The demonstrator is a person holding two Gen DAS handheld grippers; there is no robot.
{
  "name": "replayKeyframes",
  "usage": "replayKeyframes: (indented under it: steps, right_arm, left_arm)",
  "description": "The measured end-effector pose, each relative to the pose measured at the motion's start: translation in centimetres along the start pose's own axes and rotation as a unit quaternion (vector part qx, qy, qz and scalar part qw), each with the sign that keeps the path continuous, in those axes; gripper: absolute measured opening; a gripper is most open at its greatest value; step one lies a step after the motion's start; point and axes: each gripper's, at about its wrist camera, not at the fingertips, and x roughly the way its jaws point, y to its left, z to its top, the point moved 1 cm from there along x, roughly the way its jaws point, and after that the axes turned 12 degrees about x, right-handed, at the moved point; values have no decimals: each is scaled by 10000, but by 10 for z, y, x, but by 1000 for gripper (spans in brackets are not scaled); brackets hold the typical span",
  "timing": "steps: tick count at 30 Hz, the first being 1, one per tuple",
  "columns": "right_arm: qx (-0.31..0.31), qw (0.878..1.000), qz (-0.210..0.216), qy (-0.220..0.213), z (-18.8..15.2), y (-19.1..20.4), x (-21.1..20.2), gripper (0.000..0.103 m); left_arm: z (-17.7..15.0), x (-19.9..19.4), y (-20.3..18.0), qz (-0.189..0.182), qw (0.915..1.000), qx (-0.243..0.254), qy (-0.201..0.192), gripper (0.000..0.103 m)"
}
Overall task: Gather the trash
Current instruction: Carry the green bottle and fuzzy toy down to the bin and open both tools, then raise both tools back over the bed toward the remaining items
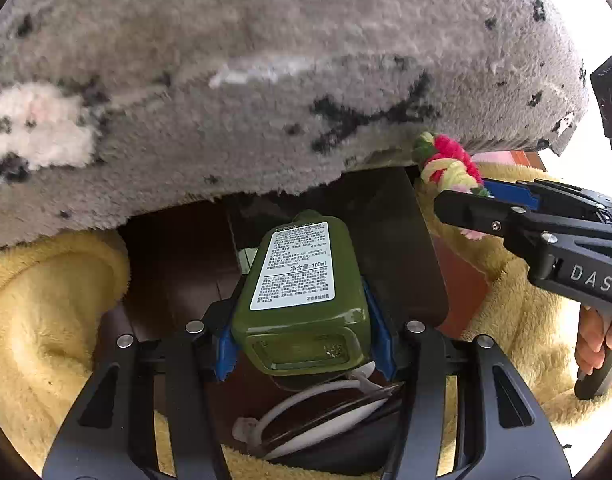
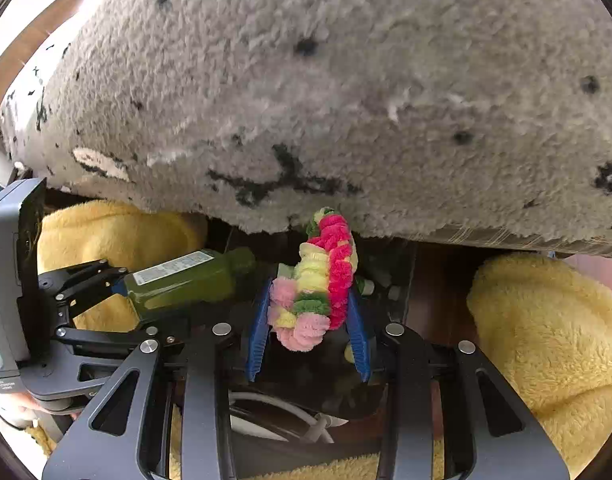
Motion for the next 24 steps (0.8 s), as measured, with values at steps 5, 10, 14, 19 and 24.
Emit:
replayKeyframes:
  steps: [5, 10, 14, 19, 24]
  right_arm:
    - [96, 9999, 66, 116, -2, -3, 8, 37]
    - [151, 9999, 68, 20, 2, -3, 7, 39]
    - [210, 9997, 8, -93, 4, -6, -1, 46]
    - [255, 9990, -157, -329, 9, -11, -11, 70]
    - [283, 9968, -367, -659, 15, -13, -31, 92]
  left_arm:
    - [-2, 7, 3, -20, 10000, -10, 67, 50]
    - [-11, 9, 3, -4, 10000, -12, 74, 50]
    - [-8, 7, -5, 80, 10000, 42, 19, 56]
    - [-4, -4, -11, 320, 9993, 151, -106, 77]
    - [0, -18, -10, 417, 9986, 162, -271, 92]
